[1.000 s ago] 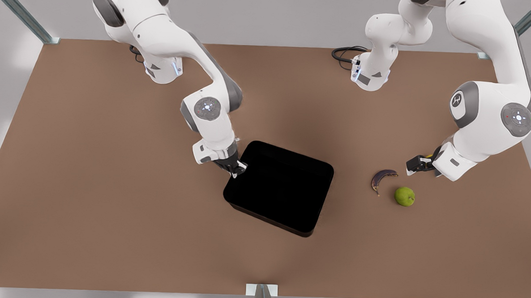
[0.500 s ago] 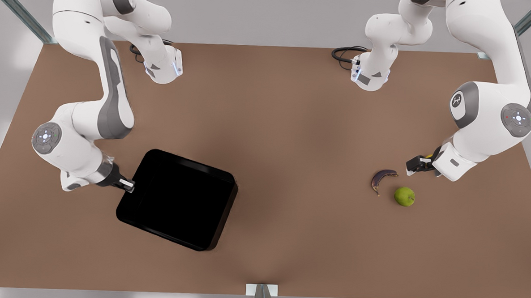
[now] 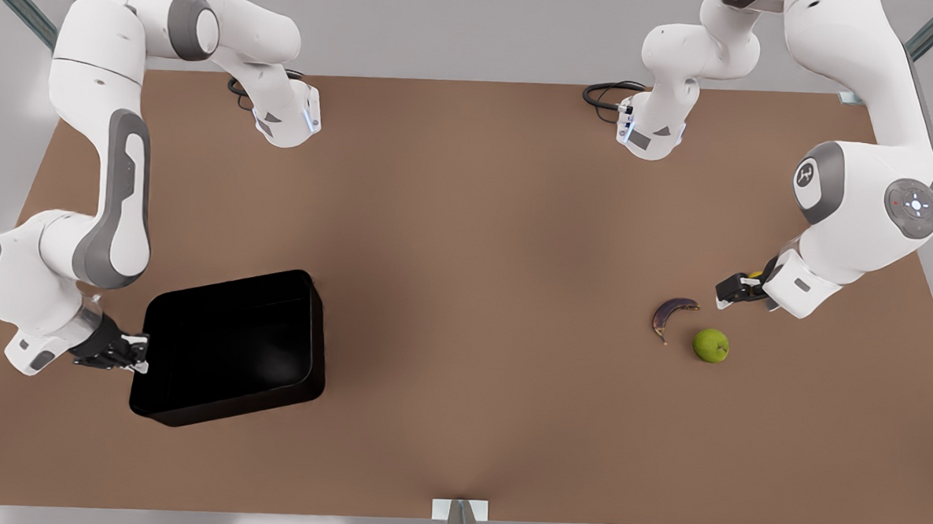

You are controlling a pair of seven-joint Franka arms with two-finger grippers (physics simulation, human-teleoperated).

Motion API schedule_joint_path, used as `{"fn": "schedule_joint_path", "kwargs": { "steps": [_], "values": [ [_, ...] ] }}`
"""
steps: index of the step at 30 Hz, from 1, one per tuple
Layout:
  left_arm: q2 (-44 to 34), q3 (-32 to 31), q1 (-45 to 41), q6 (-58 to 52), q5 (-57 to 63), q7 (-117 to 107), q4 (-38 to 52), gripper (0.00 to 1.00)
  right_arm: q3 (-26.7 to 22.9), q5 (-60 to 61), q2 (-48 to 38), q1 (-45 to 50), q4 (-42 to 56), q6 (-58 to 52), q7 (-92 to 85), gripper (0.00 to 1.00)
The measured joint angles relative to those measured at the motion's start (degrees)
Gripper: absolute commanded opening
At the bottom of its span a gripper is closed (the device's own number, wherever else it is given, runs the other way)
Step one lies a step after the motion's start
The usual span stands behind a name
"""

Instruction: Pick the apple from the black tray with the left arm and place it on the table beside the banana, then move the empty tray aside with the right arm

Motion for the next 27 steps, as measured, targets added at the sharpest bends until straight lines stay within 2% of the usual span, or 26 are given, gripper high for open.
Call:
{"fn": "schedule_joint_path", "kwargs": {
  "steps": [11, 12, 13, 14, 16, 18, 19, 22, 25, 27],
  "values": [
    [1.4, -0.1, -0.9, 0.1, -0.1, -0.1, 3.3, 1.00, -5.1, -4.2, 6.2, 1.2, -0.2, 2.9, -18.7, 0.09],
    [1.5, -0.1, -0.9, 0.1, -0.1, -0.1, 3.4, 1.00, -5.7, -4.4, 6.7, 1.7, -0.1, 3.1, -19.9, 0.13],
    [1.6, -0.1, -0.9, 0.2, -0.2, -0.1, 3.4, 1.00, -6.1, -4.5, 7.1, 2.0, -0.1, 3.2, -20.9, 0.22],
    [1.6, -0.1, -0.8, 0.2, -0.2, -0.1, 3.4, 1.00, -6.2, -4.7, 7.3, 2.1, 0.0, 3.3, -21.9, 0.34],
    [1.6, -0.1, -0.7, 0.2, -0.1, -0.1, 3.5, 1.00, -6.3, -4.9, 7.4, 2.3, 0.0, 3.5, -23.5, 0.72],
    [1.7, -0.1, -0.7, 0.2, -0.1, -0.1, 3.5, 1.00, -6.3, -5.1, 7.4, 2.3, 0.6, 3.8, -24.5, 0.95],
    [1.6, -0.1, -0.7, 0.2, -0.1, -0.1, 3.5, 1.00, -6.1, -4.7, 7.1, 2.3, 0.9, 3.8, -24.7, 1.00],
    [1.6, -0.1, -0.8, 0.2, -0.1, -0.1, 3.5, 1.00, -6.0, -3.4, 2.0, 5.1, 4.7, 1.3, -24.8, 1.00],
    [1.7, -0.1, -0.8, 0.2, -0.1, -0.1, 3.5, 1.00, -5.3, -3.4, -5.9, 14.0, 8.7, -8.1, -19.9, 1.00],
    [1.6, -0.1, -0.7, 0.2, -0.1, -0.1, 3.5, 1.00, -4.7, -4.0, -7.6, 18.5, 10.3, -14.7, -13.6, 1.00]
  ]
}}
